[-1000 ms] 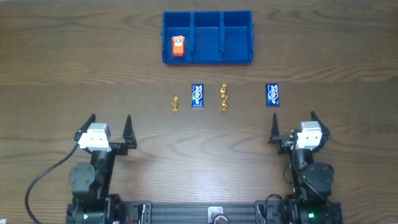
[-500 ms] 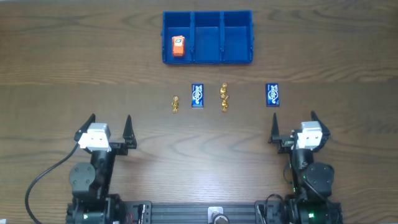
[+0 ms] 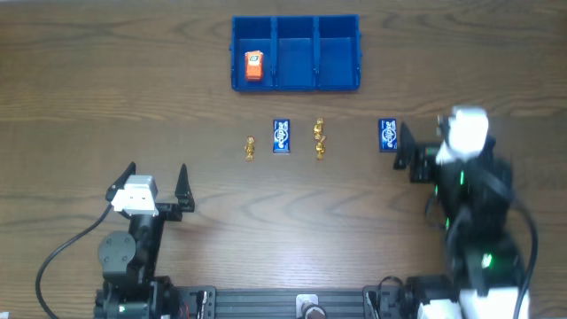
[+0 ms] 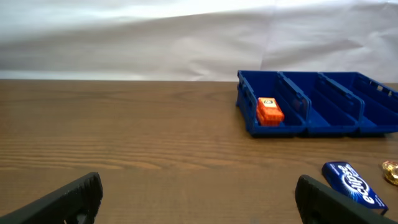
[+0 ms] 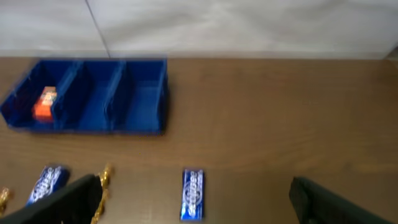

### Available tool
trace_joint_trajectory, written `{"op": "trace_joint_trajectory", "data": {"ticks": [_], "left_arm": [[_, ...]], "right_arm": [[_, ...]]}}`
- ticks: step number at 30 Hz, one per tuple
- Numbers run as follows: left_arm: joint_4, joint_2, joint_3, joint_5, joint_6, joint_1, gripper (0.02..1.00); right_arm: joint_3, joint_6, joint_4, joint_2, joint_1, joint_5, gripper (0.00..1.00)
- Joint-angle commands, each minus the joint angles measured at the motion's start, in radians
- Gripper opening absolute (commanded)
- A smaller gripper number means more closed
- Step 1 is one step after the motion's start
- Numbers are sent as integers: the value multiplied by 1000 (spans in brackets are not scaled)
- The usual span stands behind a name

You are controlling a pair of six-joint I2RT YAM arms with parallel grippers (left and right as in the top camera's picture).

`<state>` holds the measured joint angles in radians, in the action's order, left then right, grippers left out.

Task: Sort Candies Into Trays

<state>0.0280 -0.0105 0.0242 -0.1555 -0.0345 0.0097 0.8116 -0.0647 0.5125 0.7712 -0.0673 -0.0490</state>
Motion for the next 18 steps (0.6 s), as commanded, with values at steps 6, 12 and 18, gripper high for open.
{"op": "trace_joint_trajectory", "data": {"ticks": [6,12,18], "left_arm": [[35,6,-19,-18,-15,-3,998],[35,6,-19,-18,-15,-4,998],[35,6,-19,-18,-15,-4,1000]], "right_arm": [[425,-68,403,585,4,4,998],[481,-68,423,860,4,27,998],[481,-93,388,1030,5,30,998]]}}
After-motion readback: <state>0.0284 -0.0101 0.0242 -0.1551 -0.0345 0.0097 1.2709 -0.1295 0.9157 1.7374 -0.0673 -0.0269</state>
